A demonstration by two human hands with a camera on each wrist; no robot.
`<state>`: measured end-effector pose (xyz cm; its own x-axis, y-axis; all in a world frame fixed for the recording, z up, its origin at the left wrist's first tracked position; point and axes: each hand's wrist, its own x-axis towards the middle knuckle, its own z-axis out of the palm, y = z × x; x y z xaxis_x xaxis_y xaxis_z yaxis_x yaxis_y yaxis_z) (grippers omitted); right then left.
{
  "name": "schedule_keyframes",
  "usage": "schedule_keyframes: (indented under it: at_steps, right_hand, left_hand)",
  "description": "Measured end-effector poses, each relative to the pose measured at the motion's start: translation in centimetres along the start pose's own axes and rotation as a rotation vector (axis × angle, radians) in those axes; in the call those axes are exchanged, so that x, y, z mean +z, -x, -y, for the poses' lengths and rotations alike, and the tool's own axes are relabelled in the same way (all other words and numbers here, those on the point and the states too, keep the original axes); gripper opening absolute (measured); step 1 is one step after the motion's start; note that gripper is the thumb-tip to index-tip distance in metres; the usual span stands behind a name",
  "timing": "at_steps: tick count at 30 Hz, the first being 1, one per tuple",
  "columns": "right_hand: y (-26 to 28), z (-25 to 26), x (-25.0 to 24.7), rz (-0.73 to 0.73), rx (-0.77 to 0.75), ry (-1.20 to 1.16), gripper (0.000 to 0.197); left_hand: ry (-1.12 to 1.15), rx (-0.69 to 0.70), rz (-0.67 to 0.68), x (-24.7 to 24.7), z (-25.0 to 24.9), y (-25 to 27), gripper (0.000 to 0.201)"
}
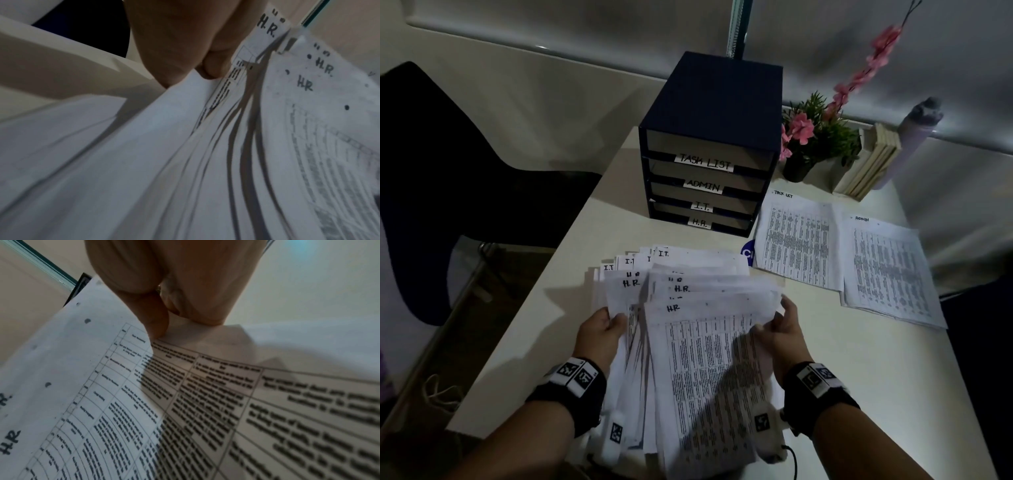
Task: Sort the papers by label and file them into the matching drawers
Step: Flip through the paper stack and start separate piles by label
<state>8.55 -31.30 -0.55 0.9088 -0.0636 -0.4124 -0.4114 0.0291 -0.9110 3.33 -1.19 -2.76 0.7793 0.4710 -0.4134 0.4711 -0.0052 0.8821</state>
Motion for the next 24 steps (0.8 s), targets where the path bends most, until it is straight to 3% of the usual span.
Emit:
schedule_keyframes:
  at_steps: [1, 3, 6, 7, 11, 16, 19, 22, 24]
  right_hand:
    - [0.3, 0.2, 0.2, 0.013, 0.001, -0.008, 0.058]
    - [0.4, 0.5, 0.8, 0.001, 0.002, 0.034, 0.035]
    - [0.7, 1.1, 2.4, 0.009, 0.024, 0.102, 0.018]
    - [0.8, 1.6, 2.8, -0.006, 0.001, 0.111, 0.016]
    - [1.6, 6.3, 4.3, -0.088, -0.191, 0.007, 0.027]
    - [4.0, 12.0, 5.2, -0.001, -0.613, -0.107, 0.038]
    - [5.1, 11.5, 4.8, -0.007, -0.714, -0.012, 0.039]
    - [5.7, 9.1, 4.3, 0.012, -0.694, 0.077, 0.043]
    - [6.2, 8.1, 4.2, 0.051, -0.628, 0.057, 0.043]
  left_hand:
    - [0.019, 0.002, 0.015, 0.1, -0.1, 0.1, 0.019]
    - [0.046, 0.015, 0.048, 0.6, -1.2, 0.9, 0.025]
    - [0.047, -0.003, 0.124, 1.6, -2.9, 2.7, 0.059]
    - [0.032, 0.022, 0.123, 1.9, -3.8, 3.3, 0.061]
    - [-0.065, 0.282, -0.021, 2.9, -8.7, 4.5, 0.033]
    - [0.084, 0.630, -0.215, 2.7, -14.6, 6.1, 0.013]
    - [0.172, 0.714, -0.195, 2.3, -14.9, 7.2, 0.007]
    - [0.207, 0.678, -0.123, 2.2, -12.1, 7.0, 0.049]
    - [0.213, 0.614, -0.075, 2.5, -10.1, 6.6, 0.062]
